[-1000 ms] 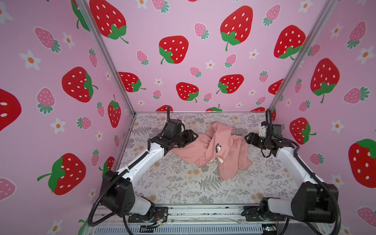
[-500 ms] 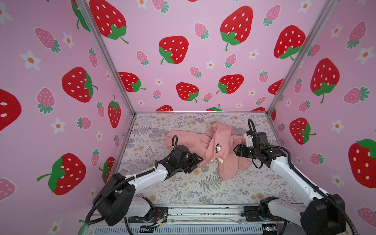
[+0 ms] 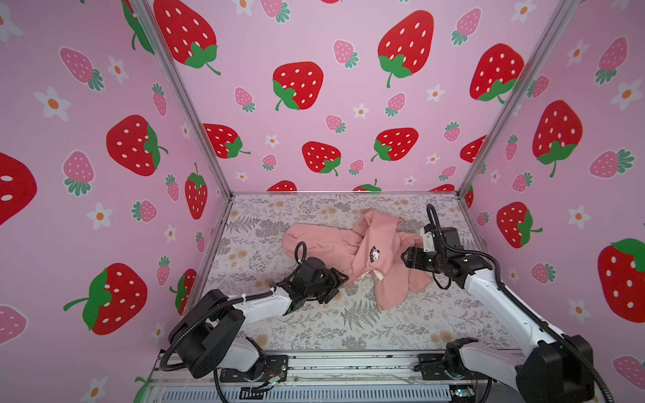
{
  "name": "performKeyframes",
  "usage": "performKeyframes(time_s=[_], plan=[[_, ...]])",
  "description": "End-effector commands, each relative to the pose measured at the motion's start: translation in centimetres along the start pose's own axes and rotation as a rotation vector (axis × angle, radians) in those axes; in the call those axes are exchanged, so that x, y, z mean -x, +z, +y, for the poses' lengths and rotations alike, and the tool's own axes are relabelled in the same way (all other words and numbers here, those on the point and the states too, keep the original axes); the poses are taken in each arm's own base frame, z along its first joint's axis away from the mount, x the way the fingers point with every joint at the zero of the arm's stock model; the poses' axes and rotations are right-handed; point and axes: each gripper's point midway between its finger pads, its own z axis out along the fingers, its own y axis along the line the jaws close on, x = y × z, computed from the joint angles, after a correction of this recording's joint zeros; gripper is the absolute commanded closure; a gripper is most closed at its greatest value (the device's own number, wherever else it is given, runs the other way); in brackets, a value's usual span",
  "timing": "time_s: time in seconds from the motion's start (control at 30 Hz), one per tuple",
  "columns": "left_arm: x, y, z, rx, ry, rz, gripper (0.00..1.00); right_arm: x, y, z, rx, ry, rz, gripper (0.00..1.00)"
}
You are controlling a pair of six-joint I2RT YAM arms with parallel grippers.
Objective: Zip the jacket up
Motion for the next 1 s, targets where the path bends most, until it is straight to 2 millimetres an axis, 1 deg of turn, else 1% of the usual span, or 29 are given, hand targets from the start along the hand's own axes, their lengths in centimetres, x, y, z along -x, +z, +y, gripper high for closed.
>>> performKeyframes(time_s=[0.0, 0.07, 0.23, 0.3, 0.37, 0.4, 0.47, 0.5, 0.57, 0.6, 0.63, 0.67, 0.73, 0.8, 0.87, 0.97], plan=[[0.4, 0.4, 0.2, -0.018, -0.026, -0.026, 0.31, -0.2, -0.3, 0.4, 0.014, 0.004, -0.001, 0.25], [0.6, 0.8, 0.3, -0.025, -0.028, -0.032, 0.3, -0.1, -0.3, 0.5, 0.017, 0.004, -0.001, 0.25], [1.5, 1.9, -0.5, -0.096, -0.04, -0.063, 0.3, -0.1, -0.5, 0.7, 0.024, 0.001, -0.003, 0.24], [2.0, 2.6, -0.9, -0.119, -0.035, -0.072, 0.33, -0.1, -0.6, 0.8, 0.029, 0.0, -0.002, 0.24], [2.7, 3.1, -1.6, -0.152, -0.027, -0.081, 0.41, -0.3, -0.6, 1.1, 0.043, -0.002, -0.001, 0.26], [3.3, 3.2, -2.3, -0.178, -0.019, -0.093, 0.48, -0.4, -0.6, 1.2, 0.051, -0.005, 0.001, 0.28], [4.6, 3.0, -3.4, -0.209, -0.001, -0.113, 0.7, -0.8, -0.6, 1.5, 0.067, -0.011, 0.008, 0.33], [5.4, 2.7, -4.3, -0.221, 0.014, -0.126, 0.79, -1.1, -0.5, 1.7, 0.077, -0.015, 0.017, 0.35], [6.7, 1.7, -5.9, -0.218, 0.057, -0.15, 0.9, -1.7, -0.5, 2.3, 0.096, -0.03, 0.028, 0.39], [7.3, 1.0, -7.0, -0.209, 0.089, -0.163, 0.97, -2.1, -0.4, 2.6, 0.103, -0.037, 0.035, 0.4], [7.8, 0.4, -7.8, -0.198, 0.115, -0.176, 1.0, -2.5, -0.4, 2.9, 0.111, -0.046, 0.04, 0.4], [8.2, -0.4, -8.9, -0.198, 0.147, -0.188, 1.0, -2.9, -0.3, 3.3, 0.122, -0.059, 0.049, 0.41], [8.9, -1.7, -10.5, -0.2, 0.19, -0.205, 1.0, -3.9, -0.1, 4.1, 0.137, -0.083, 0.07, 0.39], [9.5, -2.5, -11.7, -0.207, 0.212, -0.209, 1.0, -5.2, 0.3, 5.1, 0.153, -0.106, 0.098, 0.34], [10.0, -2.9, -12.3, -0.216, 0.217, -0.206, 1.0, -6.6, 1.0, 5.9, 0.158, -0.135, 0.128, 0.3], [10.5, -3.1, -12.5, -0.223, 0.212, -0.205, 1.0, -8.3, 2.1, 6.5, 0.125, -0.176, 0.155, 0.27]])
